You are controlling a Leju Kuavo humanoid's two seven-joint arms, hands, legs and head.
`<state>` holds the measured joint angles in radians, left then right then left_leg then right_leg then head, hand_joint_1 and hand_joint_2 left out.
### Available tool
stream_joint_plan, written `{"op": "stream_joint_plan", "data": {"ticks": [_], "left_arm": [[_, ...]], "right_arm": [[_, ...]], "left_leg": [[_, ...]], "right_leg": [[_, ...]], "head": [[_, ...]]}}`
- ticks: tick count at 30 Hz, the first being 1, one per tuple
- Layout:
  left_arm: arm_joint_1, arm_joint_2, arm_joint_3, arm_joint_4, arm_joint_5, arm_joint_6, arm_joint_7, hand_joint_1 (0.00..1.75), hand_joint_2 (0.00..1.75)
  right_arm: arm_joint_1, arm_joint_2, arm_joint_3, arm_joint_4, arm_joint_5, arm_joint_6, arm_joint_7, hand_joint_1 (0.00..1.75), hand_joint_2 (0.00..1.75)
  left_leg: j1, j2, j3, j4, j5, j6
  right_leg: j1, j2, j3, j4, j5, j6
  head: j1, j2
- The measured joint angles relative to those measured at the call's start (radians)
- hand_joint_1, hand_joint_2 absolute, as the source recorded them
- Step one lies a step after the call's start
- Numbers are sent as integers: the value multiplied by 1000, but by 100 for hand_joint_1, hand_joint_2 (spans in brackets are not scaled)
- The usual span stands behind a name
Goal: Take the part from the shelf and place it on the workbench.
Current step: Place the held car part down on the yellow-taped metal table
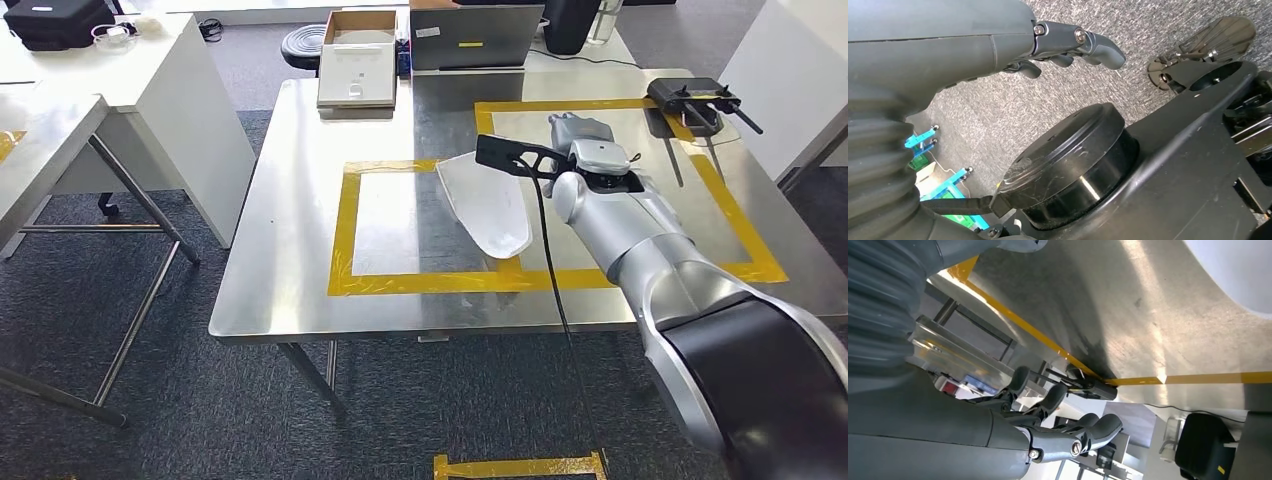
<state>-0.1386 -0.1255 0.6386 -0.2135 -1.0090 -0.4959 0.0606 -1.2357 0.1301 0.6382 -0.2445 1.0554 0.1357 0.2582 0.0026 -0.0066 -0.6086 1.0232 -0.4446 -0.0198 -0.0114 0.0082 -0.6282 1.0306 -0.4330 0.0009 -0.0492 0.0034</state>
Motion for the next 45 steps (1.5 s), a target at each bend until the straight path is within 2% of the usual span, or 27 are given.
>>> {"op": "stream_joint_plan", "data": {"ticks": [18, 22, 27, 30, 31, 32, 34, 35, 36, 37, 39, 40, 41, 43, 45], "left_arm": [[13, 0, 0, 0, 0, 0, -4, 0, 175], [13, 0, 0, 0, 0, 0, -4, 0, 0], [13, -2, 0, 1, -4, 0, -34, 0, 0], [13, -3, 0, 1, -5, 0, -38, 0, 0], [13, -4, 0, 1, -5, 0, -38, 0, 0], [12, -4, 0, 1, -5, 0, -38, 0, 0], [10, -4, 0, 1, -5, 0, -38, 0, 0], [10, -4, 0, 2, -5, 0, -38, 0, 0], [11, -4, 0, 2, -5, 0, -38, 0, 0], [11, -4, 0, 2, -4, 0, -38, 0, 0], [11, -2, 0, 1, -4, 0, -37, 0, 0], [11, -1, 0, 0, -4, 0, -35, 0, 0], [10, 1, 0, 0, -5, 0, -33, 0, 0], [9, 1, 0, -1, -6, 0, -29, 0, 0], [9, 1, 0, -1, -7, 0, -26, 0, 0]], "right_arm": [[8, -8, 0, 0, -8, -2, -1, 0, 175], [9, -8, 0, 0, -8, -2, -1, 0, 175], [9, -9, 0, 0, -7, -4, -1, 0, 175], [8, -11, 0, -1, -5, -7, -1, 0, 175], [6, -13, 0, -1, -5, -8, -1, 0, 175], [4, -14, 0, -2, -4, -8, -1, 0, 175], [6, -16, 0, -1, -4, -8, -1, 0, 175], [10, -17, 0, -1, -4, -8, 0, 0, 175], [14, -18, 0, 0, -4, -8, 0, 0, 175], [17, -19, 0, 0, -3, -8, 0, 0, 175], [15, -19, 0, 0, -2, -8, 1, 0, 175], [14, -19, 0, 0, -2, -8, 1, 0, 175], [13, -18, 0, 0, -1, -8, 2, 0, 175], [13, -17, 0, 0, 1, -7, 4, 0, 175], [13, -17, 0, 0, 6, -5, 6, 0, 175]], "left_leg": [[0, 0, 0, 0, 0, 0], [0, 0, 0, 0, 0, 0], [-1, 0, 0, 2, -1, 2], [5, 3, 22, -35, 18, 22], [9, 6, 32, -54, 30, 28], [14, 9, 39, -68, 38, 30], [19, 13, 36, -72, 44, 31], [23, 14, 33, -69, 44, 28], [28, 14, 28, -65, 44, 24], [35, 14, 20, -57, 44, 15], [48, 14, -1, -31, 38, -8], [51, 13, -11, -15, 32, -22], [52, 11, -19, 0, 28, -34], [51, 6, -29, 16, 27, -53], [55, 4, -40, 27, 17, -61]], "right_leg": [[0, 0, 0, -1, 0, 0], [0, 0, 0, -1, 0, 0], [-2, 0, 2, -4, 2, 2], [-4, -2, 14, -15, 1, 13], [-2, -2, 8, 5, -17, 15], [-3, -3, -8, 45, -47, 17], [-9, -3, -59, 161, -110, 25], [-15, -3, -76, 203, -123, 32], [-21, -4, -79, 216, -119, 40], [-29, -5, -63, 188, -98, 49], [-43, -9, -1, 80, -50, 71], [-46, -6, 17, 47, -32, 72], [-47, -4, 23, 34, -31, 66], [-44, 4, 6, 55, -37, 38], [-42, 3, -7, 61, -38, 15]], "head": [[0, 0], [0, 0], [0, 0], [1, 0], [3, 0], [5, 0], [7, 0], [7, 0], [7, 0], [7, 0], [8, 0], [10, 0], [11, 0], [12, 0], [11, 0]]}}
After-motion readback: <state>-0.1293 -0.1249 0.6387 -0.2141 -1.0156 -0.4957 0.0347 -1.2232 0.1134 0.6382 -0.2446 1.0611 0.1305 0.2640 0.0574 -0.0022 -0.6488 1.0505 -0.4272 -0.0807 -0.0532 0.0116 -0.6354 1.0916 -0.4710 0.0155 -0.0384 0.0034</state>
